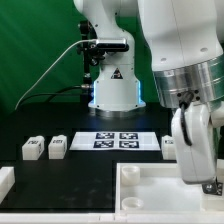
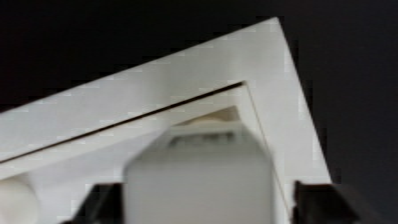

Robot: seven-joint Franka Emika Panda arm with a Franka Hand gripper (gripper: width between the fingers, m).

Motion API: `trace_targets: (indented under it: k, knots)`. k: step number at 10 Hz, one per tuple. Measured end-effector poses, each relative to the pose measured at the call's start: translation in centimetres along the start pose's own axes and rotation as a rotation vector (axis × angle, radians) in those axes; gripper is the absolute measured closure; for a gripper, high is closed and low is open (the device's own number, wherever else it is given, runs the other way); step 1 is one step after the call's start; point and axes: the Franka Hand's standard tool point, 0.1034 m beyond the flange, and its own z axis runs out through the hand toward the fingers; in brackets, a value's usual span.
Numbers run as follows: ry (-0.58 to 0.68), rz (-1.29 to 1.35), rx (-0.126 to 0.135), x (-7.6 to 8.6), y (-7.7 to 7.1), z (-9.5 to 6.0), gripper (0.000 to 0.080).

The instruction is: Assemble one leg

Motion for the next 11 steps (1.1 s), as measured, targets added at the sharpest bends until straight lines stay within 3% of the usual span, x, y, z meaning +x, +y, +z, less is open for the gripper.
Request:
trace_targets:
  k: [1, 2, 3, 6, 7, 8, 9, 11]
  knots:
    - [0.000, -0.116, -0.001, -0.3, 0.1, 0.1, 0.0241]
    - [0.018, -0.333, -0.004, -0.4, 0.1, 0.0, 0.0177]
    - [0.051, -0.528, -0.029, -1.0, 0.4, -0.1, 0.0158]
    - [0.050, -0.896, -0.035, -0.7, 0.3, -0.1, 0.0151]
    - [0.089, -1.137, -0.076, -0.5, 0.1, -0.2, 0.0151]
    - [0.112, -1.435, -0.091, -0.2, -0.6, -0.3, 0.0151]
    - [0.117, -1.575, -0.095, 0.0, -0.9, -0.3, 0.0151]
    - [0.117, -1.567, -0.093, 0.0, -0.9, -0.3, 0.0178]
